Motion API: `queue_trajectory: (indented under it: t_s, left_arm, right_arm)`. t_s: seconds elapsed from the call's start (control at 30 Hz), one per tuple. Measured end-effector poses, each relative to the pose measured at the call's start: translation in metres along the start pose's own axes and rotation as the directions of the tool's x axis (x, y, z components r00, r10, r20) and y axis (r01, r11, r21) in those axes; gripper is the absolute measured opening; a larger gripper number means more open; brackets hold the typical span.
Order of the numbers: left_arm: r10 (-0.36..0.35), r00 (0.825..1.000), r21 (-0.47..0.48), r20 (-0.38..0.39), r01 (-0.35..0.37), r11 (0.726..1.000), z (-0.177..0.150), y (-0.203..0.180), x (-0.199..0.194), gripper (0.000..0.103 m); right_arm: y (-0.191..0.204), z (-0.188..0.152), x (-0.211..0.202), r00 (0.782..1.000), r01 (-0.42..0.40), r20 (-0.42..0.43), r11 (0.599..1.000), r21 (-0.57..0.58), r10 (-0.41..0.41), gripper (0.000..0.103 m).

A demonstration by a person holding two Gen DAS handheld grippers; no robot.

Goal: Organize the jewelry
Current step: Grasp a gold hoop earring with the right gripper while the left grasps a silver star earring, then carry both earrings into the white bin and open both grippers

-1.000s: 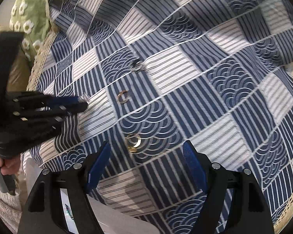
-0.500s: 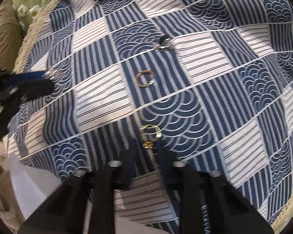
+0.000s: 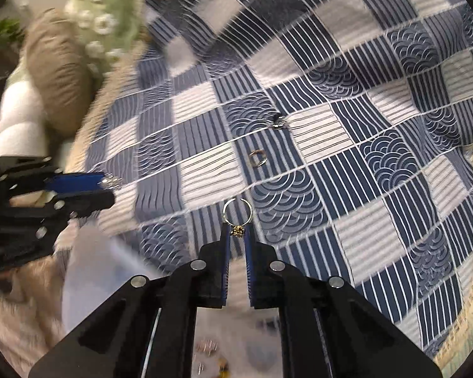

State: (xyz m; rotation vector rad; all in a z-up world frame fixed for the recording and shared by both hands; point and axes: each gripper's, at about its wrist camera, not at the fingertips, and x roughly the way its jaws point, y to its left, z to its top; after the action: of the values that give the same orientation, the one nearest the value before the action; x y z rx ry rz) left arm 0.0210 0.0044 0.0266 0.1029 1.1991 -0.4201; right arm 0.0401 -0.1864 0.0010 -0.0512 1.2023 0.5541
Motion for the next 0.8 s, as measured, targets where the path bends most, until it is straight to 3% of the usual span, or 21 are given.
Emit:
queue_trajectory:
  t_s: [0.2, 0.37, 0.57, 0.8]
  left_arm:
    - [-0.051, 0.997, 0.098, -0.057, 0.057, 0.994, -0.053, -0.035, 0.007, 0.018]
    - [-0.006, 0.988, 0.126, -0.155, 0.025, 0.992, -0.092, -0.050, 0.043, 0.018]
    - [0.042, 0.978, 0.170, -0.205, -0.006, 0.985, -0.108, -0.060, 0.069, 0.018]
    - [0.062, 0.978, 0.197, -0.200, -0.022, 0.980, -0.112, -0.061, 0.067, 0.019]
  right_arm:
    - [0.034, -0.056, -0.021, 0.998, -0.059, -0.045, 0.990, -0.125, 0.053, 0.010]
    - [0.049, -0.096, 0.005, 0.988, -0.047, -0.155, 0.982, -0.181, 0.019, 0.010]
    - [0.057, -0.128, 0.030, 0.966, -0.034, -0.256, 0.972, -0.233, -0.027, 0.010]
    - [0.060, -0.136, 0.028, 0.960, -0.034, -0.277, 0.970, -0.240, -0.035, 0.011]
